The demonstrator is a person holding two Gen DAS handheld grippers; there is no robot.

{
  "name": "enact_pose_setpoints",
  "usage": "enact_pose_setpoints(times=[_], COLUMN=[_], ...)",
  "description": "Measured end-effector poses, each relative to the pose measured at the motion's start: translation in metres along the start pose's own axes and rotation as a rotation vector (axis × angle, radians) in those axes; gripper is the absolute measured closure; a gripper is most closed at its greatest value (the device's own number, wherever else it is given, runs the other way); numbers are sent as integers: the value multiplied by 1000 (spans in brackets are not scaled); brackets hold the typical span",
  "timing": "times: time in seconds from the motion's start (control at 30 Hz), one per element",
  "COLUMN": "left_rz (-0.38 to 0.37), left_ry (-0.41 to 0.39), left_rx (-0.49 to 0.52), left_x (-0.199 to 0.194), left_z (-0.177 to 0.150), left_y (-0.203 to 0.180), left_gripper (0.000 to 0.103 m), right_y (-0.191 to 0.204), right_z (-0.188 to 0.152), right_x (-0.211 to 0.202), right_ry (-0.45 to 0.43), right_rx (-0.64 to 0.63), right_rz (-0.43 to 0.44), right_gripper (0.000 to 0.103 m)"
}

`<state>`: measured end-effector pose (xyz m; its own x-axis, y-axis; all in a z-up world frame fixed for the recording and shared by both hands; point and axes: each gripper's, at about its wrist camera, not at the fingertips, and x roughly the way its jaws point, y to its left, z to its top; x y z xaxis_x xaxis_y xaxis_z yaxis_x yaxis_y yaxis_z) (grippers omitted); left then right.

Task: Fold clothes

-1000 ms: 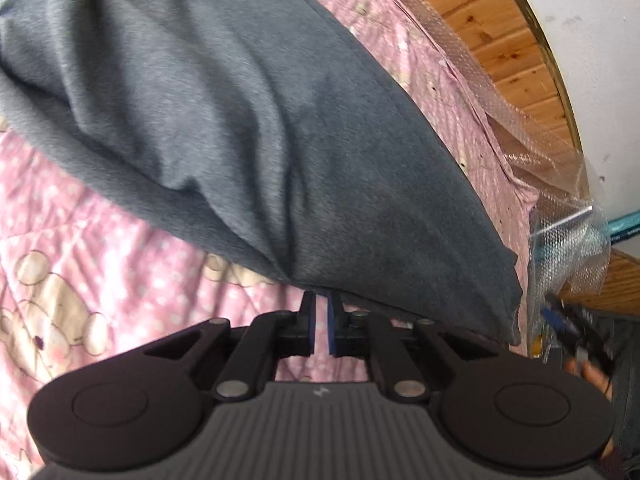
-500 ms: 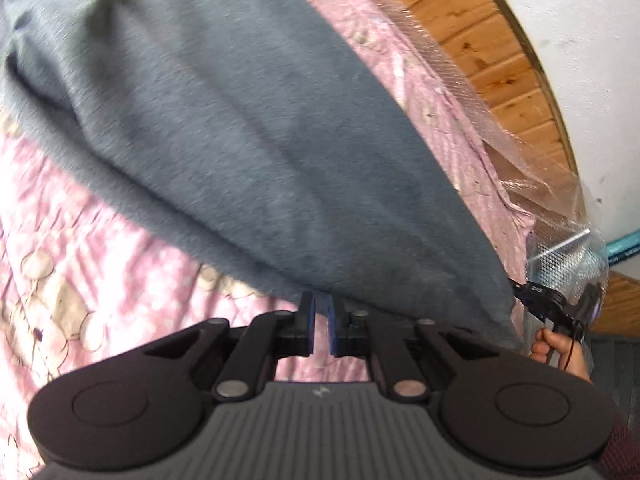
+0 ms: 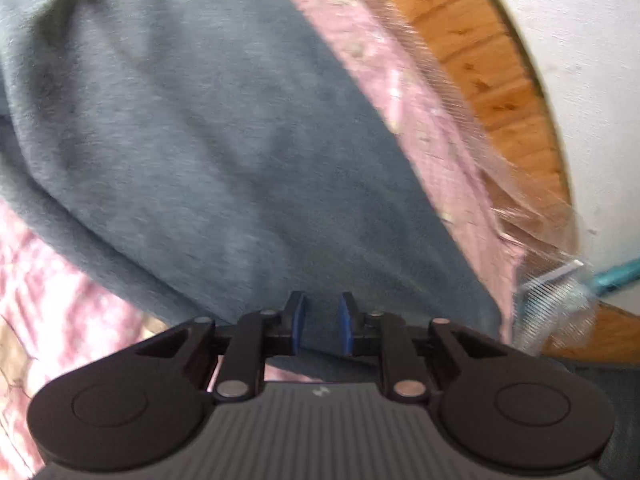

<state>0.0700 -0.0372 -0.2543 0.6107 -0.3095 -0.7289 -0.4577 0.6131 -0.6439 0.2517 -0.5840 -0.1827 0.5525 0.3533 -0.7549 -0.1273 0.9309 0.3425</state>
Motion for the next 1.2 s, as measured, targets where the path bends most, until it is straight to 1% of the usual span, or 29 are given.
enact_pose_setpoints(times=[0.07, 0.13, 0.2, 0.3, 0.33, 0.4, 0.47, 0.5, 0.53, 0.57, 0.63, 0.7, 0.8, 0.87, 0.93, 0.97, 1.0, 1.03, 1.1, 1.13, 1.2], left_rz=[65, 129, 173, 190, 191, 181, 173, 172, 171, 170, 164, 153, 146, 104, 66, 31, -7, -46, -74, -83, -97], left_ry=[-35, -69, -77, -84, -87, -109, -129, -157, -185, -214, -276, -328, -403, -444, -468, -469, -464, -458, -443, -440, -425], left_rx=[-5, -11, -24, -50, -58, -62, -80, -93, -106, -119, -155, -200, -269, -338, -439, -499, -545, -590, -627, -635, -638], left_x=[-6, -12, -21, -31, -34, -43, -50, -56, -62, -69, -82, -91, -102, -106, -104, -102, -100, -99, -93, -90, -80], left_z=[5, 10, 13, 14, 14, 14, 13, 14, 14, 15, 18, 26, 40, 47, 50, 48, 44, 39, 31, 26, 25], left_y=[5, 11, 23, 39, 44, 49, 52, 56, 60, 64, 74, 86, 101, 112, 125, 131, 136, 141, 138, 137, 137], left_gripper=[86, 86, 86, 86, 86, 86, 81, 77, 71, 68, 59, 56, 56, 56, 56, 56, 56, 56, 54, 52, 51], right_y=[1, -2, -6, -13, -14, -13, -14, -15, -17, -17, -18, -18, -19, -16, -13, -11, -10, -9, -4, 0, 4], right_z=[-4, -1, -3, -8, -8, -3, 3, 5, 8, 9, 9, 5, 0, -1, 2, 3, 4, 6, 6, 5, 3], right_x=[-8, -25, -26, -13, -13, -24, -37, -40, -43, -44, -35, -32, -32, -32, -33, -34, -35, -35, -36, -36, -33], right_ry=[15, -4, 23, 80, 75, 22, -32, -41, -51, -44, 5, 23, 35, 30, 17, 9, -2, -14, -37, -43, -39], right_rx=[-11, 16, 9, -17, -7, 43, 103, 127, 151, 151, 124, 128, 147, 141, 142, 148, 158, 169, 173, 165, 155], right_rz=[-38, -70, -110, -188, -200, -195, -144, -113, -82, -82, -122, -134, -143, -137, -122, -112, -98, -82, -58, -55, -63], right_gripper=[98, 98, 98, 98, 98, 98, 98, 98, 97, 96, 91, 89, 89, 88, 83, 82, 76, 65, 60, 58, 54])
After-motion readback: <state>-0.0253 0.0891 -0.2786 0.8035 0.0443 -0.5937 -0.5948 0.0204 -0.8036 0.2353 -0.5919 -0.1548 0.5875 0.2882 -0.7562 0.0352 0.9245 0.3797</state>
